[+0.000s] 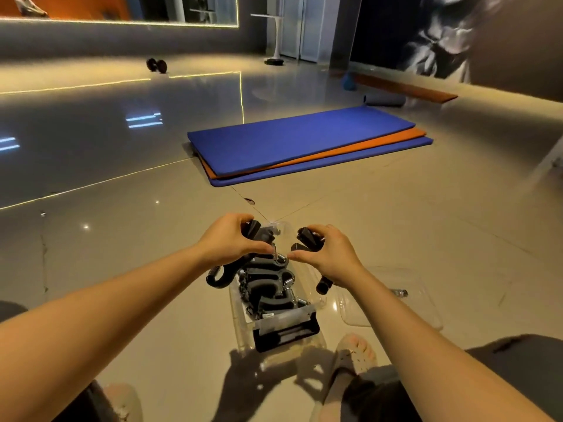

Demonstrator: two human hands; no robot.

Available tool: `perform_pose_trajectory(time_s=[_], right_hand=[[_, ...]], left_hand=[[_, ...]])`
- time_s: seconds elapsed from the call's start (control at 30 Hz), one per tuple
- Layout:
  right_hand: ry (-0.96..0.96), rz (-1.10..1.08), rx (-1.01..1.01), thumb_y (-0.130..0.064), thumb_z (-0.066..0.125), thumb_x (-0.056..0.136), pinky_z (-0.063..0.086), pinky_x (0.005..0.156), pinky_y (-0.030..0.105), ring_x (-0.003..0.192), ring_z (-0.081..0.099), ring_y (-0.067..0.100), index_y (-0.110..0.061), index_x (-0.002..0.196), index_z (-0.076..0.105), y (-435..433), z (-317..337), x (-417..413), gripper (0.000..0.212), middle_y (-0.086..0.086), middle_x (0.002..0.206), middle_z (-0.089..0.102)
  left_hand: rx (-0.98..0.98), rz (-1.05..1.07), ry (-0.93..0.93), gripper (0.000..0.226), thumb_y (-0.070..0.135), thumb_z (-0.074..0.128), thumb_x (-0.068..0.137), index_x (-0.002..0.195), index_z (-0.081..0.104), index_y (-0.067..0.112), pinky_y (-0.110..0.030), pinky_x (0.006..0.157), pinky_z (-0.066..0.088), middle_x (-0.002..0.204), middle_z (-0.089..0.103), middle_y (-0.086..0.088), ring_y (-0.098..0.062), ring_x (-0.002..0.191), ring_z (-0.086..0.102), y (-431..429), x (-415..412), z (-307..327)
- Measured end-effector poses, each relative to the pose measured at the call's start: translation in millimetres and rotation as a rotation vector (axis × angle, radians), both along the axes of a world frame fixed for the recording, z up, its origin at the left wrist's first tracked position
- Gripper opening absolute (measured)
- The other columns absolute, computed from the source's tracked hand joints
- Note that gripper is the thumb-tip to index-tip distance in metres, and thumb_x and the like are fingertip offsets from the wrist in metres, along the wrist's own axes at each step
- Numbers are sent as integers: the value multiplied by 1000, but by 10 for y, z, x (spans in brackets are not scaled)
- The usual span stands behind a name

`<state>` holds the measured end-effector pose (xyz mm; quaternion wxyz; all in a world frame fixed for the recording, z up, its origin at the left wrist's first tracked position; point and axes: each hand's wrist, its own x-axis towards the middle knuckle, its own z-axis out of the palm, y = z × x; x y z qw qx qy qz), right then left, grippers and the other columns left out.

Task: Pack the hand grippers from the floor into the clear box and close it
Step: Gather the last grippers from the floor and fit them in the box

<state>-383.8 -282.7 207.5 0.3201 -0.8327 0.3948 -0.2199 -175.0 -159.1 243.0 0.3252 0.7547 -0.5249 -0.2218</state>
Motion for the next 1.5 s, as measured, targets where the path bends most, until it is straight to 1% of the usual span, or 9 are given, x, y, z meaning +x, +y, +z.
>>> perform_pose_trajectory(time_s=[0.1,0.3,0.5,0.63,0.9,1.1,1.27,1.4,1.5], right_hand=[[-69,-12,67,-63,86,61,50,86,29,105,58,11,-30,126,61,-134,-13,172,77,-10,116,61],[-118,-28,109,-62,85,62,45,67,17,86,59,-1,-36,110,61,-420,-54,538,59,-19,101,64],[-111,-131,149,-67,83,59,58,83,39,93,62,10,-31,114,54,-764,-243,721,72,-15,102,60],[-17,-174,141,-74,79,58,58,89,44,104,61,18,-22,126,53,-929,-338,777,90,-5,116,62],[89,-121,127,-80,74,56,59,83,41,99,64,16,-24,122,57,-1094,-539,906,88,-5,113,66],[101,-123,165,-78,77,57,57,79,35,93,63,11,-24,121,59,-1158,-621,830,86,-10,105,64],[36,-121,282,-74,78,60,56,89,37,102,64,14,-20,127,61,-1164,-641,740,88,-6,115,66],[11,-111,287,-75,77,60,52,92,33,108,61,13,-19,132,61,-1155,-609,753,93,-6,123,66],[-3,-91,258,-78,75,59,45,81,22,105,59,10,-23,128,63,-1099,-546,797,89,-17,113,65]], left_hand=[[49,25,7,43,52,89,63,85,54,41,-19,66,47,87,67,12,-4,81,64,-115,112,65],[156,-2,-44,45,47,88,68,96,69,18,-43,85,59,88,72,-3,-19,85,69,-455,371,25],[141,-17,-104,59,50,88,68,113,67,17,-39,88,57,101,70,0,-19,93,67,-703,700,-143],[146,-44,-71,51,52,88,65,98,69,19,-48,83,59,90,73,-3,-21,85,69,-865,859,-232],[167,-26,8,65,67,87,55,100,60,29,-20,68,51,94,67,7,-7,85,65,-1145,954,-596],[186,-101,26,74,69,86,53,106,64,23,-28,79,57,97,68,6,-10,89,65,-1413,915,-708],[116,-145,281,60,49,91,65,113,64,26,-11,56,50,91,73,8,-2,78,70,-1483,909,-636],[109,-180,351,71,38,92,65,127,57,29,-24,89,53,113,70,6,-11,104,67,-1473,1004,-546],[101,-205,320,86,36,92,67,141,49,27,-24,93,48,127,63,6,-13,116,61,-1418,1032,-475]])
